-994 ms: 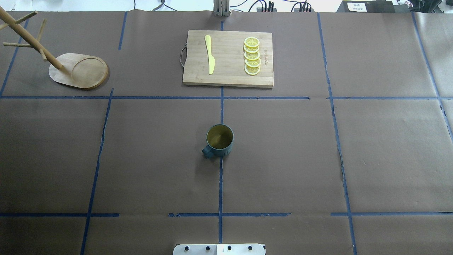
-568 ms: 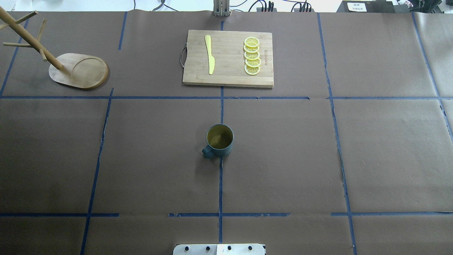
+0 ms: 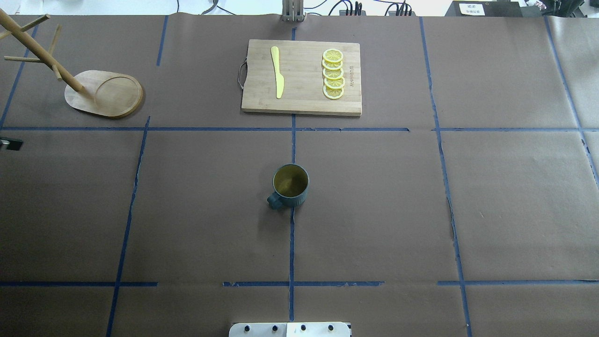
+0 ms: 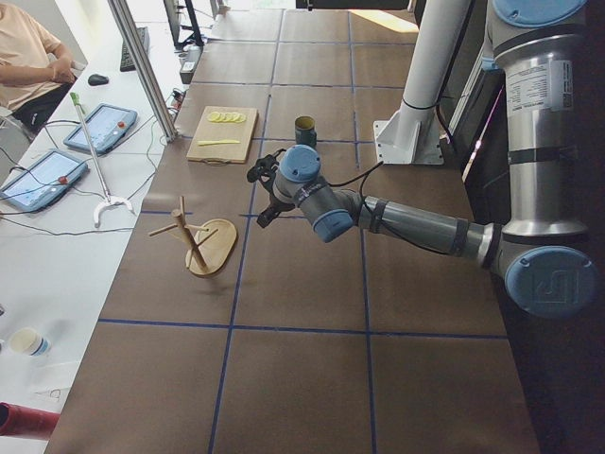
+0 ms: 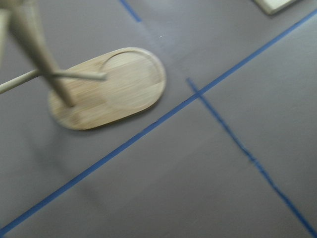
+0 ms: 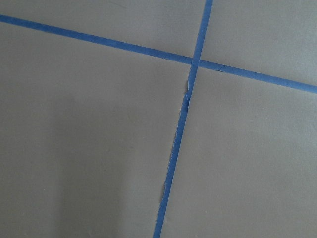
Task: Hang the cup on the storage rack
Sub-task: 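Move the left gripper to the upright mug and grasp its rim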
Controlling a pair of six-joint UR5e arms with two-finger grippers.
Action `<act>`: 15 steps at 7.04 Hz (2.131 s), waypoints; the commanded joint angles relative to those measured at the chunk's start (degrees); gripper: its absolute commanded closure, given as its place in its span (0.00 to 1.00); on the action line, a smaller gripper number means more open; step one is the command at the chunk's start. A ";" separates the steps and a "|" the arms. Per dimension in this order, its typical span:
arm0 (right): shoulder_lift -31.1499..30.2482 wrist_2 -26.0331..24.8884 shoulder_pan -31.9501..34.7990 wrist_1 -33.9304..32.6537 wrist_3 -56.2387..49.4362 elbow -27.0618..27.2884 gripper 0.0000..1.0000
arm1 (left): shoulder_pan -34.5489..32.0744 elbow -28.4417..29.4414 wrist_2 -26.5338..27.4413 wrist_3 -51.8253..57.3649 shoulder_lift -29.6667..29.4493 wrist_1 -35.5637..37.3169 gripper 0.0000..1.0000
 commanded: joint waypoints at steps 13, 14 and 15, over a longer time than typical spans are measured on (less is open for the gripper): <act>0.21 -0.09 0.00 0.01 -0.18 -0.53 0.00 | 49.83 21.64 53.74 -12.45 -32.88 -15.72 0.03; 0.21 -0.09 0.00 0.01 -0.18 -0.53 0.00 | 49.83 21.74 53.74 -12.45 -33.23 -15.72 0.08; 0.21 -0.09 0.00 0.01 -0.18 -0.62 0.00 | 49.83 22.09 53.74 -12.54 -33.67 -15.55 0.13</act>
